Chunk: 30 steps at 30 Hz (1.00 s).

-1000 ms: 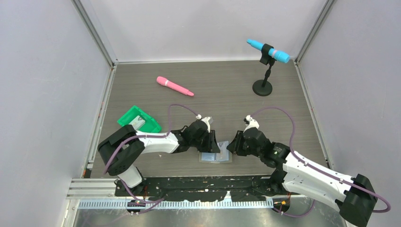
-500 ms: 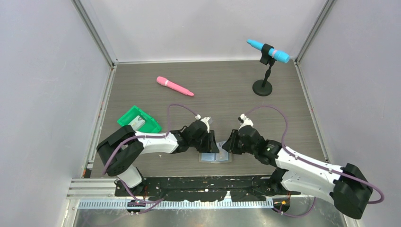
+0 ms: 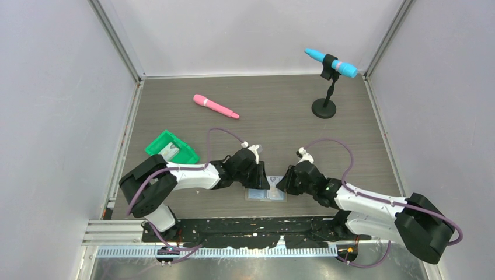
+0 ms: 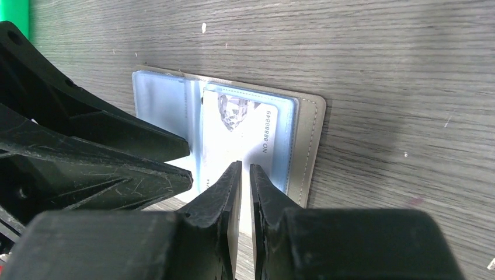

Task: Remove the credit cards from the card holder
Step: Move the credit card to the storage box.

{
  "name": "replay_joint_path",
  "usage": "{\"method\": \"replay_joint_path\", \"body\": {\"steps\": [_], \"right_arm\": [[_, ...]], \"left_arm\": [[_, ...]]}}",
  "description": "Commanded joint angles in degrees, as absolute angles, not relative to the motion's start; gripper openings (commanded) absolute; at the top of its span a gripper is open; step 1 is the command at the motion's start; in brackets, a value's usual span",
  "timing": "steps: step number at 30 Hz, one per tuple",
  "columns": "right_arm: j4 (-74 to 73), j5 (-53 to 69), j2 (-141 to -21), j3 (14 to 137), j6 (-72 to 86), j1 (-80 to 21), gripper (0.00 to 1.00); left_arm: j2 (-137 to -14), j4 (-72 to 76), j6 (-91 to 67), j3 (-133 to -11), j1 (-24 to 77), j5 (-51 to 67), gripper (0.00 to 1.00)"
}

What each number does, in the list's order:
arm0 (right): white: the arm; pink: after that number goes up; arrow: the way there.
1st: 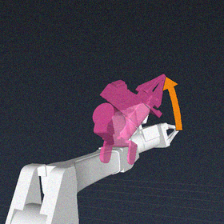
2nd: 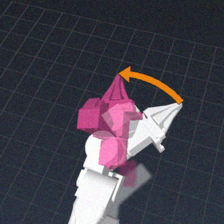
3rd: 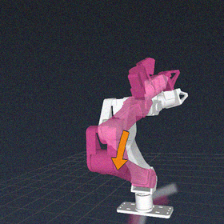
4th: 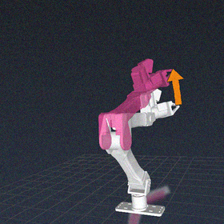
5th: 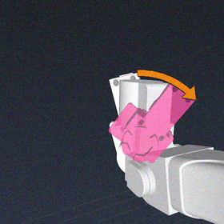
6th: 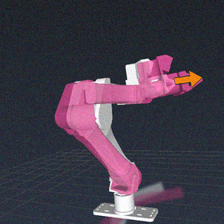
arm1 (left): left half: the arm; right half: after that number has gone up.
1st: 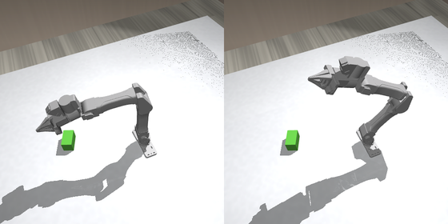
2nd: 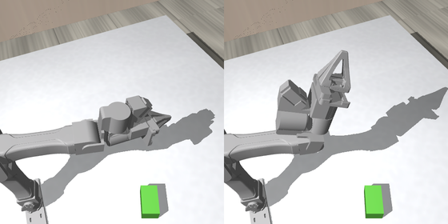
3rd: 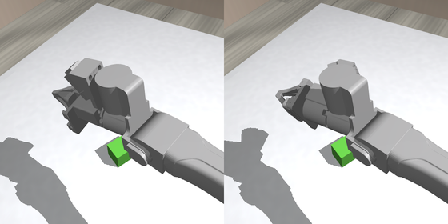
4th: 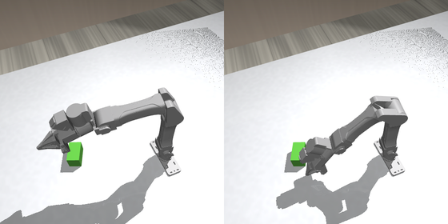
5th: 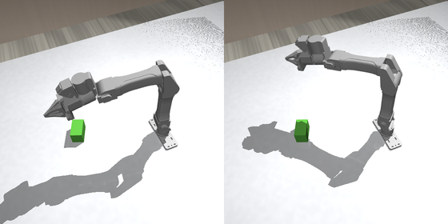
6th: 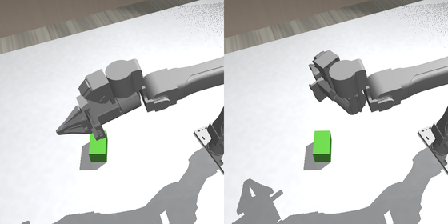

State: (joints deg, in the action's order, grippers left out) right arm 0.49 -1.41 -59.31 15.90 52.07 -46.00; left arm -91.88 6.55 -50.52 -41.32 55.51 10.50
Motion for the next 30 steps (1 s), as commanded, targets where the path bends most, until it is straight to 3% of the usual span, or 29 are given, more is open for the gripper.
{"method": "replay_joint_path", "body": {"steps": [1, 11, 30], "right_arm": [[-1.1, -3.0, -58.6, 12.9, 52.8, -45.6, 0.18], [-2.8, -2.2, -53.4, 13.5, 53.0, -45.1, 0.18], [-4.0, -3.8, -55.0, 12.0, 53.3, -45.0, 0.18]], "left_arm": [[-90.9, 6.4, -49.4, -41.5, 55.6, 10.3, 0.36], [-91.3, 8.6, -50.9, -42.2, 55.6, 10.8, 0.36], [-94.3, 10.1, -50.9, -43.7, 55.6, 13.4, 0.38]]}}
